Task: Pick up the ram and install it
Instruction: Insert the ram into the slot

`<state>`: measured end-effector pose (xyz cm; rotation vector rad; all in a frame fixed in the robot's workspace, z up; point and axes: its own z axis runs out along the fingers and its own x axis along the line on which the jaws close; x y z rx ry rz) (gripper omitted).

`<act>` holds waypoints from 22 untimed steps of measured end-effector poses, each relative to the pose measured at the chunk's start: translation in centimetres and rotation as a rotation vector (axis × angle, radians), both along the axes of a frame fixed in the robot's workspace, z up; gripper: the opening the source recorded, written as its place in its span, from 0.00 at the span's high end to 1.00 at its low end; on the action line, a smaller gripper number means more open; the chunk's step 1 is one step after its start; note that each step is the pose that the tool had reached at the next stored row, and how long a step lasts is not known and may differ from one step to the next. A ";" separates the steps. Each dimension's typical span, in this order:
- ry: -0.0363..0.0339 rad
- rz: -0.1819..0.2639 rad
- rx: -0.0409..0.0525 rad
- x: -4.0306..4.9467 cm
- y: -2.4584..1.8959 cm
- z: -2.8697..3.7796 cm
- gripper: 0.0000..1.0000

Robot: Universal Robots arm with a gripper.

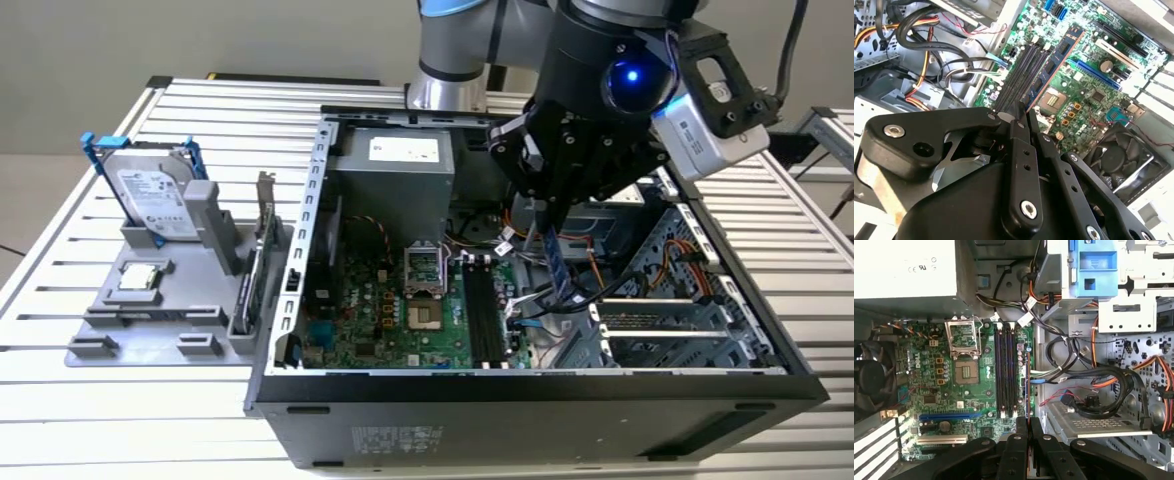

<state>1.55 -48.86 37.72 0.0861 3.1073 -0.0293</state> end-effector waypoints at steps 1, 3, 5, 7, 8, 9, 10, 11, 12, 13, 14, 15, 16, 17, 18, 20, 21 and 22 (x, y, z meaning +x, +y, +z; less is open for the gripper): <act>0.0000 0.000 -0.0011 0.00 0.06 -0.04 1.00; 0.0000 0.000 -0.0015 0.00 0.13 -0.06 1.00; 0.0000 0.000 -0.0016 0.00 0.14 -0.07 1.00; 0.0000 0.000 -0.0017 0.00 0.14 -0.07 1.00; 0.0000 0.000 -0.0017 -0.01 0.15 -0.07 1.00; 0.0000 0.000 -0.0017 -0.01 0.15 -0.07 1.00; 0.0000 0.000 -0.0017 0.00 0.15 -0.09 1.00; 0.0000 0.000 -0.0017 0.00 0.16 -0.14 1.00; 0.0000 0.000 -0.0023 0.00 0.17 -0.21 1.00; 0.0000 0.000 -0.0030 -0.01 0.21 -0.30 1.00; 0.0000 0.000 -0.0039 -0.01 0.27 -0.41 1.00; 0.0000 0.000 -0.0048 0.00 0.32 -0.49 1.00; 0.0000 0.000 -0.0053 0.00 0.35 -0.60 1.00; 0.0000 0.000 -0.0060 0.00 0.39 -0.69 1.00; 0.0000 0.000 -0.0066 -0.01 0.43 -0.77 1.00; 0.0000 0.000 -0.0088 -0.01 0.50 -0.93 1.00; 0.0000 0.000 -0.0106 -0.01 0.56 -1.02 1.00; 0.0000 0.000 -0.0123 -0.01 0.63 -1.11 1.00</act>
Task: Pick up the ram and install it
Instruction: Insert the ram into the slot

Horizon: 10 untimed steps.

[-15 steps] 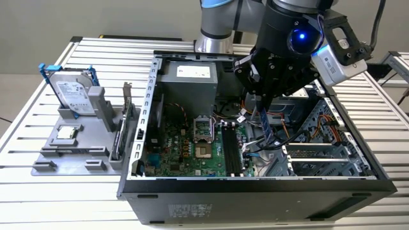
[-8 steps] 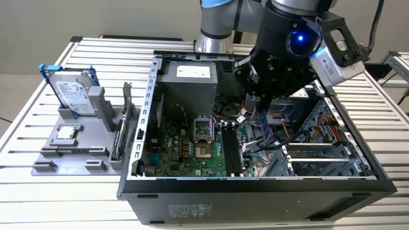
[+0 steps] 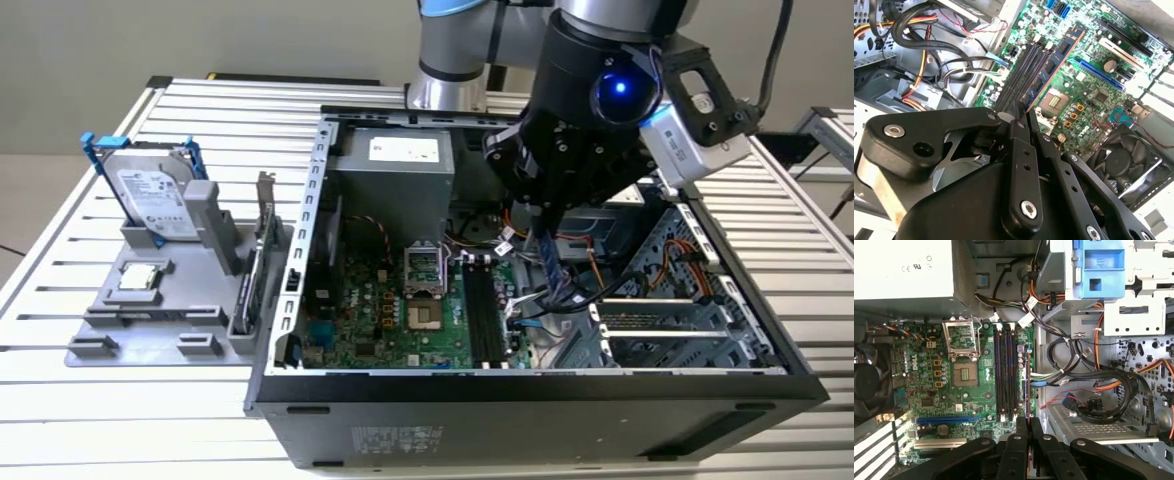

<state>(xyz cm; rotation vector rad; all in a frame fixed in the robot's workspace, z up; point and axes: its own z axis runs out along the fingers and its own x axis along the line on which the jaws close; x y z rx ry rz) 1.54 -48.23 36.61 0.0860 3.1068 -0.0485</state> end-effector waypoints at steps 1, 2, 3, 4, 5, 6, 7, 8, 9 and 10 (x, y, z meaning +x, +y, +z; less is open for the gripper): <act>0.0000 0.000 -0.0014 0.00 0.07 -0.09 1.00; 0.0000 0.000 -0.0025 0.01 0.13 -0.17 1.00; 0.0000 0.000 -0.0030 0.01 0.16 -0.23 1.00; -0.0002 0.000 -0.0031 0.01 0.18 -0.27 1.00; -0.0002 0.000 -0.0031 0.00 0.18 -0.28 1.00; -0.0002 0.000 -0.0033 0.00 0.18 -0.29 1.00; -0.0002 0.000 -0.0033 0.00 0.19 -0.30 1.00; -0.0002 0.000 -0.0033 0.00 0.19 -0.30 1.00; -0.0002 0.000 -0.0032 0.00 0.19 -0.30 1.00; -0.0002 0.000 -0.0032 0.00 0.19 -0.30 1.00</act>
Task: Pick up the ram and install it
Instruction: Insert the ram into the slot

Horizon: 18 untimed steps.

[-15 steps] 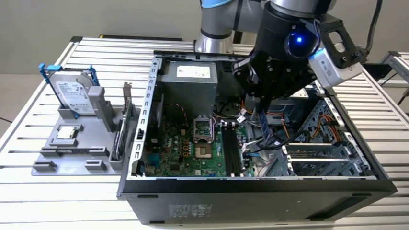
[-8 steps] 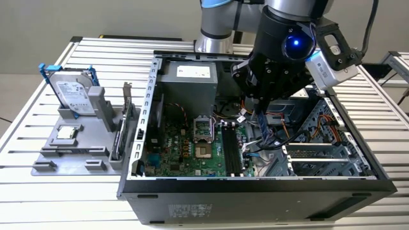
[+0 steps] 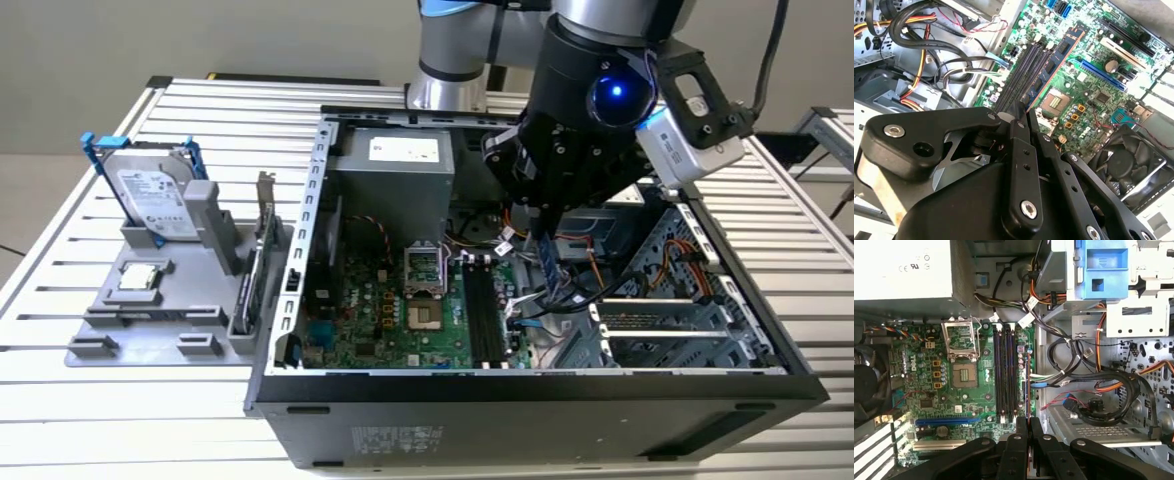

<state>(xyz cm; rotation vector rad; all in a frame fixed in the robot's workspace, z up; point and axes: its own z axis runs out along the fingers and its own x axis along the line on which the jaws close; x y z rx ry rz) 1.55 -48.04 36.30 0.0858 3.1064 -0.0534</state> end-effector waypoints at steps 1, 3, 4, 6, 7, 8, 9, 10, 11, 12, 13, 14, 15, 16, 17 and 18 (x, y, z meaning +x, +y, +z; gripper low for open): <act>0.0000 0.000 0.0000 0.00 0.00 0.00 1.00; 0.0000 0.000 0.0000 0.00 0.00 0.00 1.00; 0.0000 0.000 0.0007 0.00 0.00 0.00 1.00; 0.0034 0.000 0.0094 0.00 0.00 -0.02 1.00; 0.0052 0.000 0.0122 0.00 0.00 -0.04 1.00; 0.0064 0.000 0.0133 0.00 0.00 -0.08 1.00; 0.0076 0.000 0.0140 0.00 0.00 -0.13 1.00; 0.0077 0.000 0.0149 0.00 0.00 -0.17 1.00; 0.0077 0.000 0.0154 0.00 0.00 -0.22 1.00; 0.0078 0.000 0.0170 0.00 -0.01 -0.28 1.00; 0.0078 0.000 0.0212 0.00 0.00 -0.37 1.00; 0.0077 0.000 0.0219 0.00 0.00 -0.44 1.00; 0.0078 0.000 0.0218 0.00 0.00 -0.49 1.00; 0.0078 0.000 0.0217 0.00 0.00 -0.50 1.00; 0.0078 0.000 0.0216 0.01 0.00 -0.50 1.00; 0.0078 0.000 0.0217 0.00 -0.01 -0.50 1.00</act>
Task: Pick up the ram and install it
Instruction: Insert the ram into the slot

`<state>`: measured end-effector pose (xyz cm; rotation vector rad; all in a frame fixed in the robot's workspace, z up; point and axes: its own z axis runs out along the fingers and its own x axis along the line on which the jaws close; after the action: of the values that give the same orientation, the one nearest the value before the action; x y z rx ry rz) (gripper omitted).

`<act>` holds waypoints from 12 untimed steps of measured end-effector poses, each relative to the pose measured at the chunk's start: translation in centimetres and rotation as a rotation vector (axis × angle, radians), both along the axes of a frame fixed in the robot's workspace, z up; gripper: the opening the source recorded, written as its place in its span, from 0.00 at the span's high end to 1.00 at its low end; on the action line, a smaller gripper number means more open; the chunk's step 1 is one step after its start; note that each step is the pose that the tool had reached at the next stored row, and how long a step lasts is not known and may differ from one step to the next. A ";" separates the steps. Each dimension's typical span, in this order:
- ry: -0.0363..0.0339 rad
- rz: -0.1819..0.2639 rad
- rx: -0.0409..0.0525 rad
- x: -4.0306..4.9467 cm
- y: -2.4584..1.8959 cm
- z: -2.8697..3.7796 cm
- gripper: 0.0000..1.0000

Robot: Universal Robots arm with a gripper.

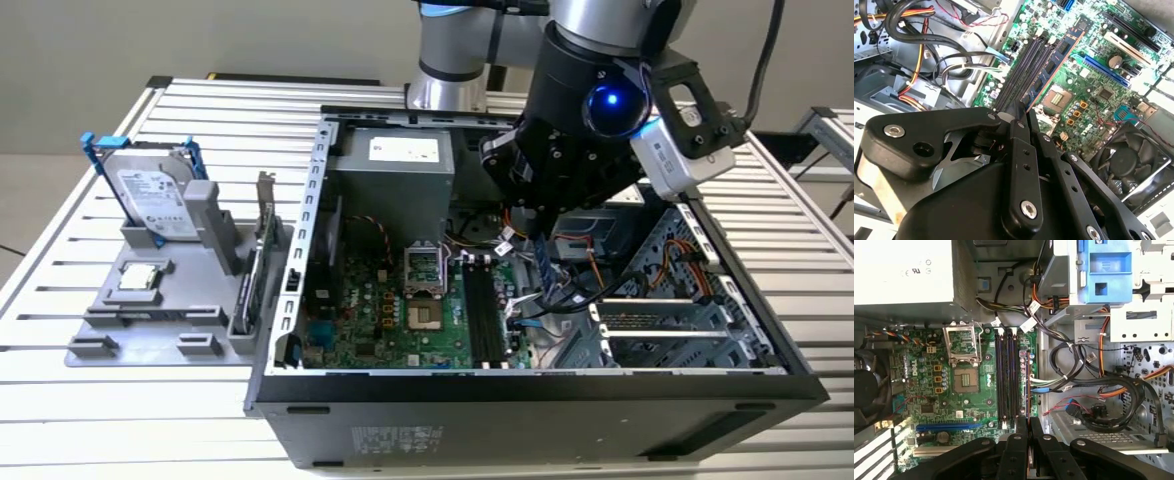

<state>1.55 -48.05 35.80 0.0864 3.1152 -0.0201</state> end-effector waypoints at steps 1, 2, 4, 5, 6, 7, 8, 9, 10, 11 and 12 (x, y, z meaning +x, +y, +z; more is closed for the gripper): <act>0.0000 0.000 0.0002 0.00 0.00 -0.01 1.00; 0.0000 0.000 0.0002 0.00 0.00 -0.01 1.00; -0.0001 0.000 0.0002 0.00 0.00 -0.03 1.00; -0.0001 0.000 0.0004 0.00 0.01 -0.07 1.00; -0.0002 0.000 0.0004 0.00 0.00 -0.12 1.00; -0.0001 0.000 0.0002 0.00 0.00 -0.16 1.00; -0.0001 0.000 0.0002 0.00 0.00 -0.21 1.00; -0.0001 0.000 0.0002 0.00 0.00 -0.27 1.00; -0.0001 0.000 0.0001 0.00 0.00 -0.33 1.00; -0.0001 0.000 0.0001 0.00 0.00 -0.39 1.00; -0.0001 0.000 0.0002 0.00 0.00 -0.45 1.00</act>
<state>1.55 -48.04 35.35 0.0863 3.1151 -0.0198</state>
